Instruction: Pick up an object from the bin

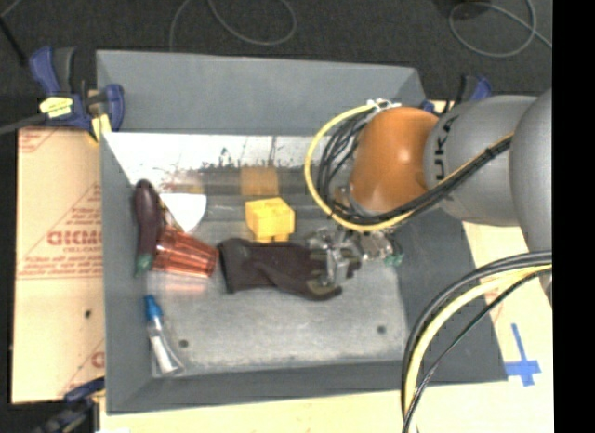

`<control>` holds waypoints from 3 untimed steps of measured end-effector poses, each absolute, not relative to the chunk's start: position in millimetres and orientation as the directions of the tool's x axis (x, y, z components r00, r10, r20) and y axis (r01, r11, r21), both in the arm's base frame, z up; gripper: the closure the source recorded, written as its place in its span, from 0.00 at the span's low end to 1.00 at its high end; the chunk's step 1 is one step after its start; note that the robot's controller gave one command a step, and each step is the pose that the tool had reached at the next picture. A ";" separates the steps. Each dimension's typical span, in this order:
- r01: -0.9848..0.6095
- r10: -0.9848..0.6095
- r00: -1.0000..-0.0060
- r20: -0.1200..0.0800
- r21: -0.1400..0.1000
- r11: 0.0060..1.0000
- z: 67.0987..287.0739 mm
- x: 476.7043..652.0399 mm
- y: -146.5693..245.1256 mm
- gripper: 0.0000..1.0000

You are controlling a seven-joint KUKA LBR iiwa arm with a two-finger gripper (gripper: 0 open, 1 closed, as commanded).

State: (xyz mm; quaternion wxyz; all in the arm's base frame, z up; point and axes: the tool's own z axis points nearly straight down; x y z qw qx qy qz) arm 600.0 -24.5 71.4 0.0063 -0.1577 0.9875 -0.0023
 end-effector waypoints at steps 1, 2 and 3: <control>-0.310 -0.310 -0.951 -0.010 -0.006 0.951 73.8 599.1 -24.6 1.00; -0.287 -0.287 -0.958 -0.016 -0.007 0.958 120.3 601.1 -22.6 1.00; -0.371 -0.371 -0.928 -0.014 -0.008 0.929 231.7 624.3 -22.7 1.00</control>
Offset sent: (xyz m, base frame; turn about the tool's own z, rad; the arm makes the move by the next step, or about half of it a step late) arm 0.0018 0.0191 -0.0010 0.1310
